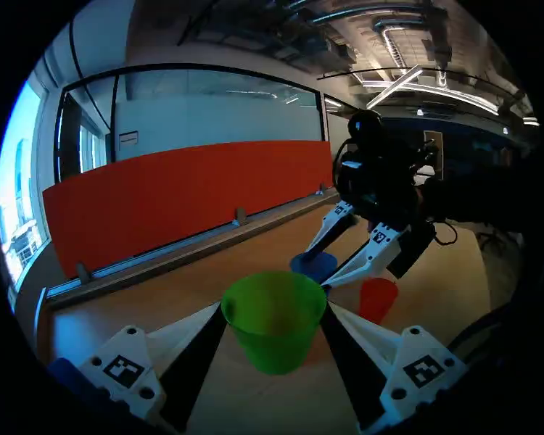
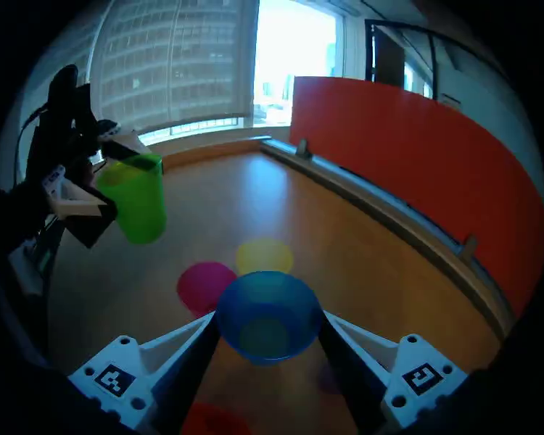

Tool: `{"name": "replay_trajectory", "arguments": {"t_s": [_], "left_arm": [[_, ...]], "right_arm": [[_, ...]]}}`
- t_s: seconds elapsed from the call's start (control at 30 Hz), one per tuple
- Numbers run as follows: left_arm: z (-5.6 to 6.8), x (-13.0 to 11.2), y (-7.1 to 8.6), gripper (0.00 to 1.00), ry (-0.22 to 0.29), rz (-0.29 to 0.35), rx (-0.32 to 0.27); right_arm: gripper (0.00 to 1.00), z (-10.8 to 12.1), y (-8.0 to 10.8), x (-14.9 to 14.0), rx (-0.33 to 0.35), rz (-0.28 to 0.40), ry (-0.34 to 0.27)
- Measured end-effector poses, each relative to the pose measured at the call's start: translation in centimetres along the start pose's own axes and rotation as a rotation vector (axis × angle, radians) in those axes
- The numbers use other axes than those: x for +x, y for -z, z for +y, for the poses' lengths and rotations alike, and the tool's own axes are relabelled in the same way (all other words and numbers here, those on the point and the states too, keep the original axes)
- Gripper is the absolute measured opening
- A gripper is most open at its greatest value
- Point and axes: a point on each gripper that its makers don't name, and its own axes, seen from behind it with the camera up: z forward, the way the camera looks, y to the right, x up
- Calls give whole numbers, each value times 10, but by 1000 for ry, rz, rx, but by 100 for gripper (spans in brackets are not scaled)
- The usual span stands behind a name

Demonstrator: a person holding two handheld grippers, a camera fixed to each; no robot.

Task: Pour water

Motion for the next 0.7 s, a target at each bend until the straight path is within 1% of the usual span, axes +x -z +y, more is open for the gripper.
{"name": "replay_trajectory", "arguments": {"t_s": [0.17, 0.4, 0.7], "left_arm": [[7, 5, 2, 88, 1, -5, 0], [19, 13, 7, 88, -12, -2, -10], [34, 31, 12, 88, -16, 41, -28]], "right_arm": [[93, -4, 21, 22, -20, 63, -14], [93, -14, 49, 47, -36, 149, -23], [93, -26, 75, 77, -56, 259, -24]]}}
